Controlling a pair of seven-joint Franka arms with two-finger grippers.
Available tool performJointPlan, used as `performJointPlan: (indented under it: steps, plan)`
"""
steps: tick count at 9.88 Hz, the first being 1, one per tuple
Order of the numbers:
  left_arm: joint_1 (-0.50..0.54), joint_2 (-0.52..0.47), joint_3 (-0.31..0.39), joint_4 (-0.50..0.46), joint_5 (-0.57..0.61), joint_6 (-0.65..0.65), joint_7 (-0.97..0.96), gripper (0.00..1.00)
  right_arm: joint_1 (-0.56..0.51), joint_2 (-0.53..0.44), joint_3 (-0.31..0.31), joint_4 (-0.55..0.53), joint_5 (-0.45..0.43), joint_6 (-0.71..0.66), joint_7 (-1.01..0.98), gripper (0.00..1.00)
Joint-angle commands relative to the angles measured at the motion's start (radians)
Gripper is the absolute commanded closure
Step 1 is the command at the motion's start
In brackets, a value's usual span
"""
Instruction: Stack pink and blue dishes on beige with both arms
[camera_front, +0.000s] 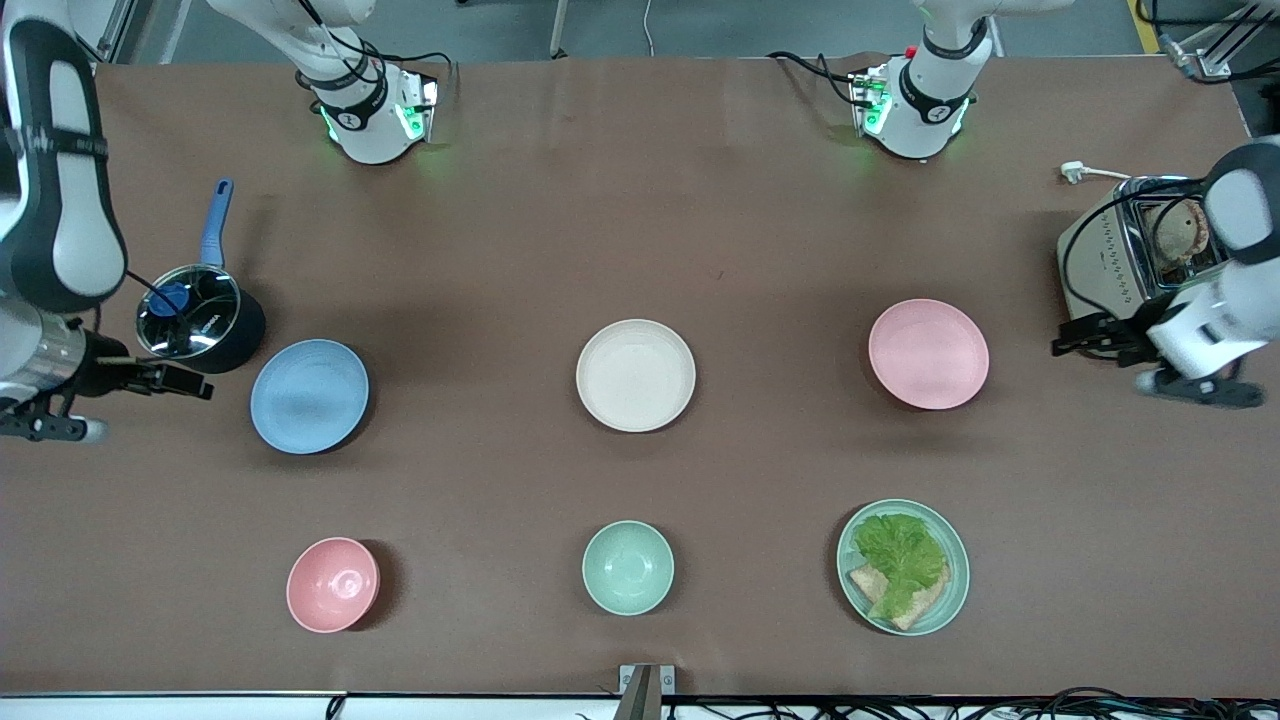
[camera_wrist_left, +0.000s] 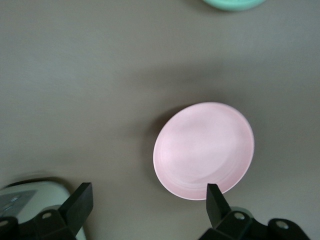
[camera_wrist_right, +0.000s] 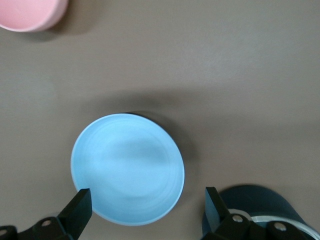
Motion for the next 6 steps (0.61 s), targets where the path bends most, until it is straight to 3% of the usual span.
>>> performJointPlan:
  steps: [1, 3, 4, 6]
  plan:
    - [0.006, 0.138, 0.003, -0.017, -0.044, 0.063, 0.094, 0.0, -0.013, 0.097, -0.058, 0.002, 0.169, 0.026, -0.204, 0.0]
    - [-0.003, 0.215, 0.003, -0.072, -0.05, 0.169, 0.117, 0.07, -0.021, 0.145, -0.066, -0.065, 0.292, 0.109, -0.343, 0.0]
    - [-0.003, 0.238, 0.001, -0.075, -0.05, 0.172, 0.117, 0.17, -0.018, 0.157, -0.066, -0.101, 0.329, 0.166, -0.397, 0.03]
    - [-0.012, 0.258, -0.009, -0.101, -0.053, 0.204, 0.114, 0.3, -0.021, 0.176, -0.066, -0.128, 0.376, 0.171, -0.48, 0.2]
